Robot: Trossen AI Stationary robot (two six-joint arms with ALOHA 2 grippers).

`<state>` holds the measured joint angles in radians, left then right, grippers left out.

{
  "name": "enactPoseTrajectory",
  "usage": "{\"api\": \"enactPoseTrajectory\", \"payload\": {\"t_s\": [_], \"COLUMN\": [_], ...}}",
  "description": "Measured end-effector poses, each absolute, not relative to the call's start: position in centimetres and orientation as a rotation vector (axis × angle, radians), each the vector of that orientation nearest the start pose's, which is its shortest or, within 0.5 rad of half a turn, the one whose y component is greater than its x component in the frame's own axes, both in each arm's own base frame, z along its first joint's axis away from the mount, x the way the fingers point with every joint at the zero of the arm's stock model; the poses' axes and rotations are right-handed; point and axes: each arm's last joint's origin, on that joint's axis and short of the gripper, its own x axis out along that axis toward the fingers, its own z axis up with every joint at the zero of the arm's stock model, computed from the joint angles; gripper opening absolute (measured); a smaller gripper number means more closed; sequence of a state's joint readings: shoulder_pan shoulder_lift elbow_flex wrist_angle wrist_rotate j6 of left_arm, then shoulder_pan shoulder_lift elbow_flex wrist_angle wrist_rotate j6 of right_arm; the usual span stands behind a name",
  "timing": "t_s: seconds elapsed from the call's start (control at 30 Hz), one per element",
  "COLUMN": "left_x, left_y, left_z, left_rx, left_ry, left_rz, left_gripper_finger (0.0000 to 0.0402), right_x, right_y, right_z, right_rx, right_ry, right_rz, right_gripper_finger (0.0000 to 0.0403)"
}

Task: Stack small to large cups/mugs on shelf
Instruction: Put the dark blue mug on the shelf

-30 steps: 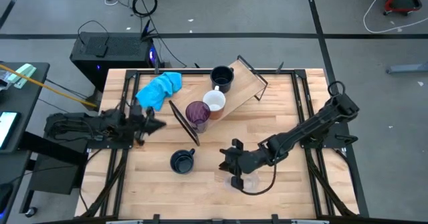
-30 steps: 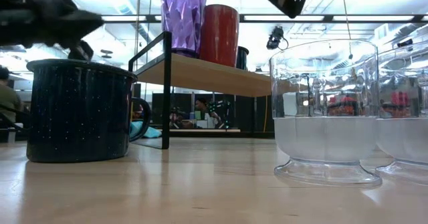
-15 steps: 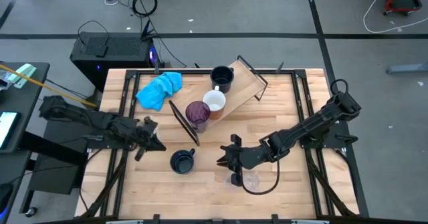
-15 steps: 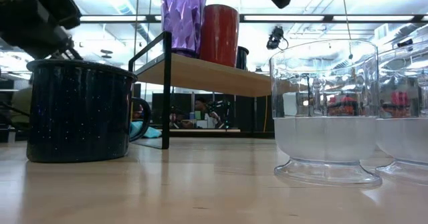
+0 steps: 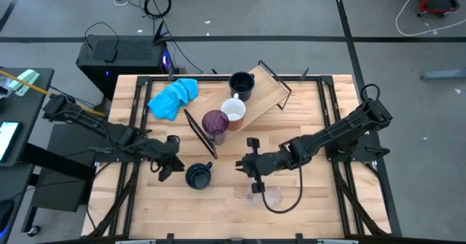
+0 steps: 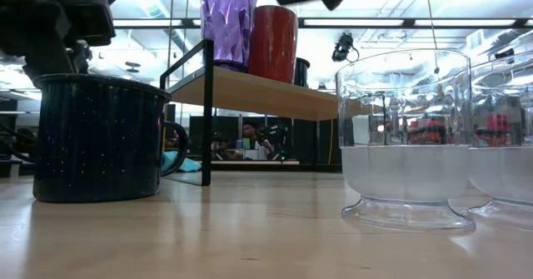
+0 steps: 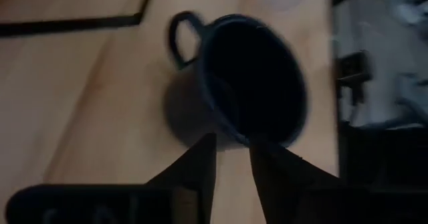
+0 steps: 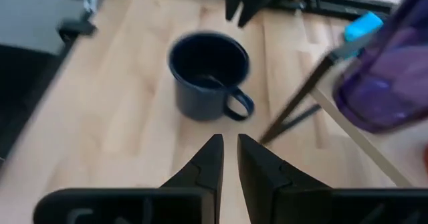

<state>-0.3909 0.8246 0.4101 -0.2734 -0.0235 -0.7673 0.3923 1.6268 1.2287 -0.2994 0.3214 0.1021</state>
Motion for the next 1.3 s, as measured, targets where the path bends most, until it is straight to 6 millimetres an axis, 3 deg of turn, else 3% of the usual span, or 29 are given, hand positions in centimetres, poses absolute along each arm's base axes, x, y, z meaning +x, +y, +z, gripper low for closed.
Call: {"api": "enactPoseTrajectory", "payload": {"t_s": [0.33, 0.7, 0.93, 1.3], "left_x": [18.9, 23.1, 25.8, 29.2], "left_y": [-8.0, -9.8, -11.5, -13.3], "left_z": [21.6, 20.3, 19.9, 20.8], "left_rx": [-0.635, -0.576, -0.550, -0.466], "left_ry": [0.942, 1.121, 1.123, 1.075], "left_rz": [0.102, 0.225, 0.209, 0.154], "left_gripper_finger": [0.0114, 0.0191, 0.0175, 0.0169], "right_x": [32.9, 32.0, 31.0, 30.3], "right_y": [11.4, 13.8, 15.6, 15.6], "right_z": [25.7, 25.7, 25.6, 25.1], "right_rx": [-0.188, -0.197, -0.230, -0.256], "right_ry": [0.776, 0.770, 0.784, 0.862], "right_rz": [0.002, 0.063, 0.118, 0.114], "right_gripper_finger": [0.0051, 0.0051, 0.0051, 0.0051]}}
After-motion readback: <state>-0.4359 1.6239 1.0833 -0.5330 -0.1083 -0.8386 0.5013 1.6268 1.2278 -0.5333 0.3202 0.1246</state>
